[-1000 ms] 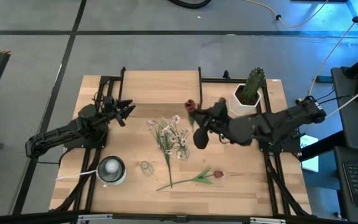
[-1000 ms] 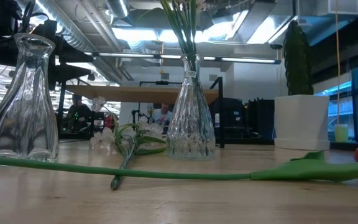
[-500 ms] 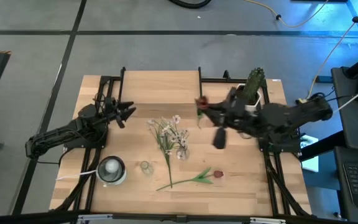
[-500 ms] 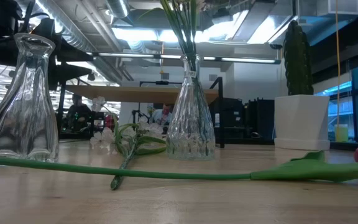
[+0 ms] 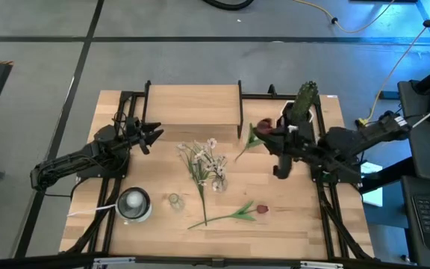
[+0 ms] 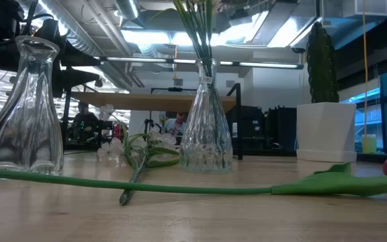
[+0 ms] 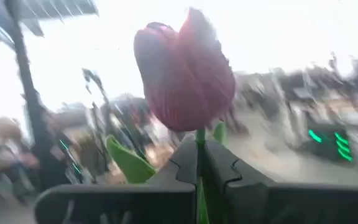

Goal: Pick and place flowers into a vace then onto a shelf
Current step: Put the right red flower into the right transparent vase

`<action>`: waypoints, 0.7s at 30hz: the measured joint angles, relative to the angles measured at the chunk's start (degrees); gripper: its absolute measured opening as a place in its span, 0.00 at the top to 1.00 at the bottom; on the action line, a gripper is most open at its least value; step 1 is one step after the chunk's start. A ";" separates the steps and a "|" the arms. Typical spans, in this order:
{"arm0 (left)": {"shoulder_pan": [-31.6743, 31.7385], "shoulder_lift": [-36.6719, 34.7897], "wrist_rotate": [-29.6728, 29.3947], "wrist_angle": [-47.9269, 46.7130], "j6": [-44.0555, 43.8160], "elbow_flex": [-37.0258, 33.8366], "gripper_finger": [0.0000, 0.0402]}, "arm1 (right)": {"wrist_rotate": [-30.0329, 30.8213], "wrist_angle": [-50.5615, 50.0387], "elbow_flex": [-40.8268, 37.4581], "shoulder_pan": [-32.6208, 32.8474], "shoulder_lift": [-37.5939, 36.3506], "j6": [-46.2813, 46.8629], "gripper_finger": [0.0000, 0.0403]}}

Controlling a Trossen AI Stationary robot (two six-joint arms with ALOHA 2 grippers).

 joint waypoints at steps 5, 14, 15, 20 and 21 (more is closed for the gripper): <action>0.00 0.00 0.00 -0.02 -0.32 0.00 0.46 | -2.90 20.26 -11.88 0.04 -0.25 -2.79 0.99; 0.00 0.00 0.02 -0.02 -1.38 0.02 0.46 | -2.63 30.08 -19.45 0.00 -0.06 1.69 0.99; 0.00 0.02 0.00 -0.02 -1.38 0.02 0.46 | -2.57 30.07 -19.25 0.00 -0.06 1.69 0.99; 0.00 0.01 0.00 -0.02 -1.38 0.00 0.46 | -2.57 27.68 -18.64 0.00 0.05 2.84 0.99; 0.00 0.01 -0.01 -0.04 -1.38 0.02 0.46 | -2.54 27.29 -18.64 0.00 0.38 3.43 0.99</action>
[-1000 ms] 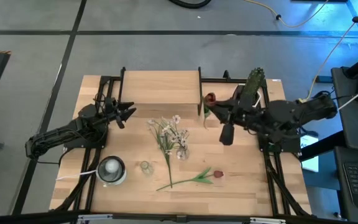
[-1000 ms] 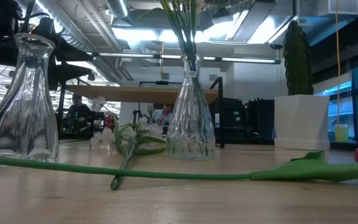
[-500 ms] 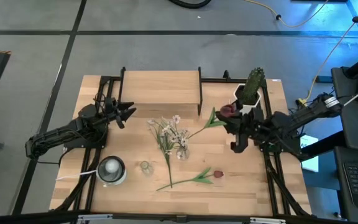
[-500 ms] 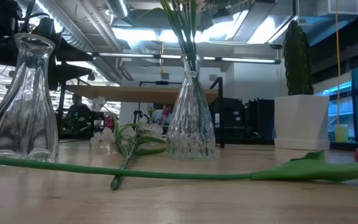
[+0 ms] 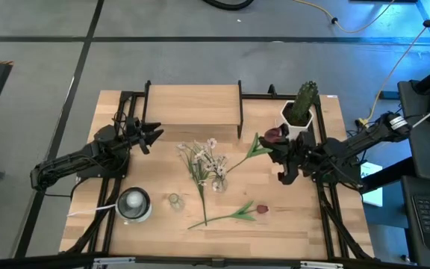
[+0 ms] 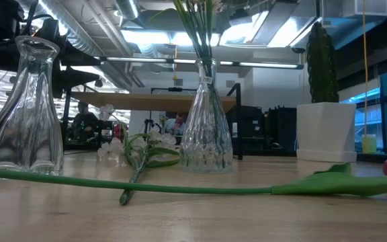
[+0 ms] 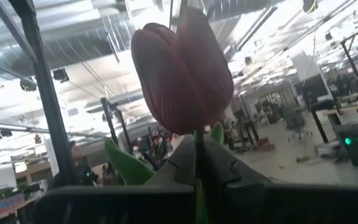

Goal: Pick and place flowers into a vace then onto a shelf
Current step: Put the right red flower into the right transparent vase

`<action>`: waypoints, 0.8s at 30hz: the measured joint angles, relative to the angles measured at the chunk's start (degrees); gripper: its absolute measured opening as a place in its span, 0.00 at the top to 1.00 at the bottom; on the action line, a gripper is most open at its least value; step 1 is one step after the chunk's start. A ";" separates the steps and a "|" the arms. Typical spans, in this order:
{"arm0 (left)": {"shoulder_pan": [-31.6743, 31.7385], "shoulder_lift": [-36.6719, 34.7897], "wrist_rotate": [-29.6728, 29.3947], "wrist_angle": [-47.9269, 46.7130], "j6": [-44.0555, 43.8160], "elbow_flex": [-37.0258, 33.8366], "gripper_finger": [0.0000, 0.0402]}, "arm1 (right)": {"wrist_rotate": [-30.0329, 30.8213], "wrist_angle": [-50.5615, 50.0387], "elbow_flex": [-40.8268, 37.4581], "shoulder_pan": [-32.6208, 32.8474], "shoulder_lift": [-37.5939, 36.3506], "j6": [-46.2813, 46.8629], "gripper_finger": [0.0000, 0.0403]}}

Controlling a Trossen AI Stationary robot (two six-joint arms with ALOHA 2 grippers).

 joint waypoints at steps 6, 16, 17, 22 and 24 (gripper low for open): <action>0.00 0.00 -0.03 0.00 0.00 -0.01 0.46 | 0.04 0.01 0.00 0.00 2.81 1.30 0.99; 0.00 0.01 -0.06 0.00 0.00 -0.02 0.46 | 0.13 1.48 0.00 -1.63 5.84 1.36 0.99; 0.00 0.01 -0.06 0.00 0.00 0.00 0.46 | 0.14 1.17 0.00 -1.74 6.32 1.56 0.99; 0.00 0.01 -0.08 -0.02 0.02 0.00 0.46 | 0.07 1.06 0.07 -2.27 9.75 4.04 0.99; 0.00 -0.01 -0.08 -0.02 0.00 -0.02 0.46 | 0.07 0.91 0.09 -2.27 11.22 4.27 0.99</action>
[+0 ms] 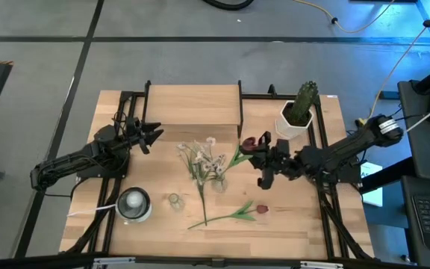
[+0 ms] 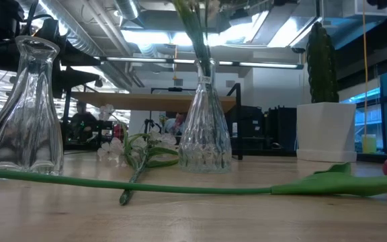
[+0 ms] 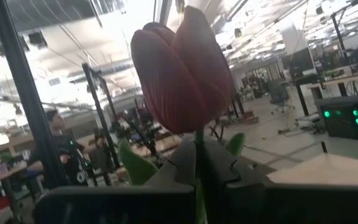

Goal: Pick and place flowers into a vace then onto a shelf
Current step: Put the right red flower into the right transparent vase

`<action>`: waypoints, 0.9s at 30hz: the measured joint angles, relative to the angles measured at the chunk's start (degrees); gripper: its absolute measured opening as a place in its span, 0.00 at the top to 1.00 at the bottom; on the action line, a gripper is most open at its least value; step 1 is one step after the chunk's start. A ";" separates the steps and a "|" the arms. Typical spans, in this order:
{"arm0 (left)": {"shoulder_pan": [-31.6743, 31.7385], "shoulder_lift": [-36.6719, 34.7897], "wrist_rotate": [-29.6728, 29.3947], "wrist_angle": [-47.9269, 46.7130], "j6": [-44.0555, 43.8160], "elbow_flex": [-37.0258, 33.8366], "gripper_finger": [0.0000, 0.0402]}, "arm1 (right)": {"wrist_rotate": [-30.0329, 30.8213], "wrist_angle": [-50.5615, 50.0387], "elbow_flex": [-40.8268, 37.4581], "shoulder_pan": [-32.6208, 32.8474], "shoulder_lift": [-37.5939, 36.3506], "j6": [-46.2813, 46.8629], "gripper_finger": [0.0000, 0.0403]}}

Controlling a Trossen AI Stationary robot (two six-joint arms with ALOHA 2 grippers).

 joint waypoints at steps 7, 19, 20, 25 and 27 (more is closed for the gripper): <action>0.00 0.02 -0.02 0.00 0.02 0.02 0.46 | 0.02 -0.67 -0.04 0.02 2.06 -0.33 0.99; 0.00 0.00 -0.02 -0.01 0.02 0.02 0.46 | 0.02 -7.75 -0.09 0.02 1.63 -0.38 0.99; 0.00 0.01 -0.02 -0.02 0.02 0.01 0.46 | 0.02 -8.04 -0.09 0.02 1.63 -0.21 0.99; 0.00 0.02 -0.02 -0.04 0.02 0.00 0.46 | 0.02 -8.02 -0.09 0.02 1.83 -0.20 0.99; 0.00 0.00 -0.02 -0.02 0.02 0.02 0.46 | 0.02 -8.17 -0.09 0.02 2.33 -0.21 0.99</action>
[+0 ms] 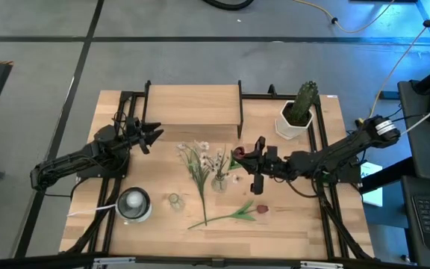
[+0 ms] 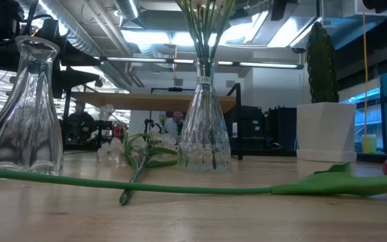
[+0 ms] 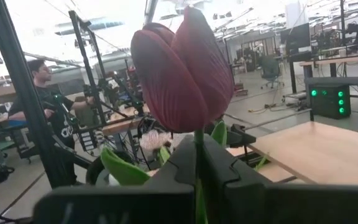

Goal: Pick and place flowers into a vace then onto a shelf
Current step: Put the right red flower into the right transparent vase

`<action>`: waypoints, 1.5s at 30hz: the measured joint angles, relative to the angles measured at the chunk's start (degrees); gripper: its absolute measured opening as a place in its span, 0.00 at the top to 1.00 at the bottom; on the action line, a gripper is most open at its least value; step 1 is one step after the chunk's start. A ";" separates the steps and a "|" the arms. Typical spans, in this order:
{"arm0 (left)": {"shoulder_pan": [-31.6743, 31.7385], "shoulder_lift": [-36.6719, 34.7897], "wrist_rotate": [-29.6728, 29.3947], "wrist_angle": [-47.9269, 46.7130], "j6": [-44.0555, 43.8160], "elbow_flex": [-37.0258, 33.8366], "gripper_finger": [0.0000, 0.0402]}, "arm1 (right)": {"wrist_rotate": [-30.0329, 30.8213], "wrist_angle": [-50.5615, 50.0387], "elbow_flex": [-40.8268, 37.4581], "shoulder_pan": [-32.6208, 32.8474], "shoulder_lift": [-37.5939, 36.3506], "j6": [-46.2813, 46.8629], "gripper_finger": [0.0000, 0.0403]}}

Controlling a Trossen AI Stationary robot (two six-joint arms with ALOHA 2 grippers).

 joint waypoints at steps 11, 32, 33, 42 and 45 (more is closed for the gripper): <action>0.00 0.02 0.00 0.00 0.02 0.00 0.46 | 0.02 0.18 0.00 0.00 4.55 1.76 0.99; 0.00 0.01 -0.66 0.00 0.02 -0.02 0.46 | -0.02 1.69 0.00 0.00 6.85 0.89 0.87; 0.01 0.01 -0.66 0.00 0.02 -0.02 0.46 | -0.02 1.94 0.00 0.00 6.85 0.44 0.85; 0.02 0.02 -0.66 0.00 0.02 -0.02 0.46 | -0.01 1.48 0.00 0.00 5.95 -2.70 0.59; 0.00 0.00 -0.63 0.02 0.02 -0.02 0.46 | 0.02 1.13 0.00 0.00 5.17 -4.54 0.52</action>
